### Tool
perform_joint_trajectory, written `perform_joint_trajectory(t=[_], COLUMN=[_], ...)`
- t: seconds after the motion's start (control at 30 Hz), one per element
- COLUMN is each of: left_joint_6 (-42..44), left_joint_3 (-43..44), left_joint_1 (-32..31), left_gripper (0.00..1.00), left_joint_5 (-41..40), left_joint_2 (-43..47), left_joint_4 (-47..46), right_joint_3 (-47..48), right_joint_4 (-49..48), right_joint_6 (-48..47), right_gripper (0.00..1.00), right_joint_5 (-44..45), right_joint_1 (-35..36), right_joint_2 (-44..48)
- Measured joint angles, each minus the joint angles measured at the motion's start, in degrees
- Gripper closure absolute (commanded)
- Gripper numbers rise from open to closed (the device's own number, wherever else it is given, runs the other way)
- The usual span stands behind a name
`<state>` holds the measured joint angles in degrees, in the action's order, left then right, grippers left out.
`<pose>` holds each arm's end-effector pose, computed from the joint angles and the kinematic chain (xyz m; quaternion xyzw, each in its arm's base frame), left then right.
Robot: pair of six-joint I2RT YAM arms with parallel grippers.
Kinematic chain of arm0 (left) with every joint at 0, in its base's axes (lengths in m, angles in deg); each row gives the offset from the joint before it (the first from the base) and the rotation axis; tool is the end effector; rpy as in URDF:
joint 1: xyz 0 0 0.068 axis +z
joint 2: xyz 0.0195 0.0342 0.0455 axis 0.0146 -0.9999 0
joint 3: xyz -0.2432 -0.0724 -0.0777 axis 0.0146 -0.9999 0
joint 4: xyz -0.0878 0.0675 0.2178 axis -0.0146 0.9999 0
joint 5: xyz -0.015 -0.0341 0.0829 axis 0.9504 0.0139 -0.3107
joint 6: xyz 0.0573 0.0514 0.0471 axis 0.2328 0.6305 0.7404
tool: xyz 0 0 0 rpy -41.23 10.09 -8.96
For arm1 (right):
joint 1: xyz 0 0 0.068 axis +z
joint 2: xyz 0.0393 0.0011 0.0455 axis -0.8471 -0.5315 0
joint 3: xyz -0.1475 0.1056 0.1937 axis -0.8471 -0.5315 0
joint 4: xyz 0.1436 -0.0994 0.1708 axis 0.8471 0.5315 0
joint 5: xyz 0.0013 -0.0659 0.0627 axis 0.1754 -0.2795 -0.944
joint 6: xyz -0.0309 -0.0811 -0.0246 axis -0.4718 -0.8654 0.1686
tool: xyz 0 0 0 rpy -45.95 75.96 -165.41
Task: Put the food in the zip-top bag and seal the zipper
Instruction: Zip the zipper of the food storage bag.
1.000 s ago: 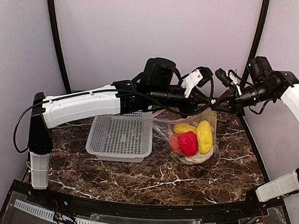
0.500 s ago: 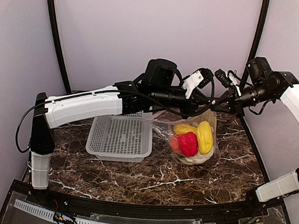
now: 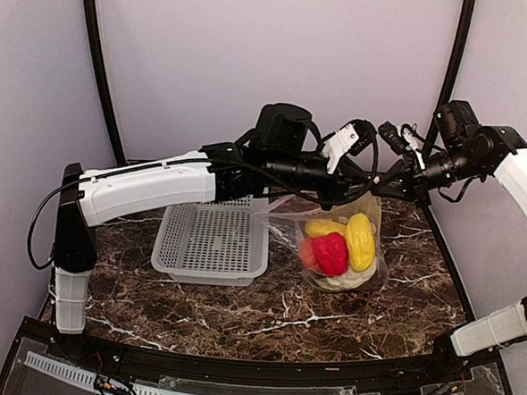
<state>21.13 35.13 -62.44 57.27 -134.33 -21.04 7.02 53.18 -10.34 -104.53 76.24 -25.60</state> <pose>0.2218 -0.4639 0.3769 0.5107 0.5394 -0.4002 0.5367 0.2084 0.1294 0.3678 -0.5170 0.7154 0.3107 0.3526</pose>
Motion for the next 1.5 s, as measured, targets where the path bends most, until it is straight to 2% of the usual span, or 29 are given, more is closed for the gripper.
perform_joint_trajectory(t=[0.3,0.57,0.83,1.5], left_joint_6=[0.07,0.00,0.02,-0.24], left_joint_3=[-1.11,-11.65,-21.68,-37.33], left_joint_1=[0.15,1.49,2.32,3.23], left_gripper=[0.95,0.95,0.95,0.98], left_joint_5=[-0.61,-2.14,-3.93,-7.02], left_joint_2=[0.42,5.51,11.80,21.20], left_joint_4=[-0.59,-2.69,-4.02,-7.06], right_joint_3=[0.02,0.02,0.02,0.02], right_joint_4=[0.11,0.85,0.94,-1.55], right_joint_6=[-1.33,-3.06,-3.61,-2.56], right_gripper=[1.00,1.00,1.00,1.00], right_joint_5=[0.17,-2.99,-5.29,-6.36], right_joint_1=[-2.36,-9.94,-14.19,-16.63], right_joint_2=[1.09,1.05,-0.04,-2.73])
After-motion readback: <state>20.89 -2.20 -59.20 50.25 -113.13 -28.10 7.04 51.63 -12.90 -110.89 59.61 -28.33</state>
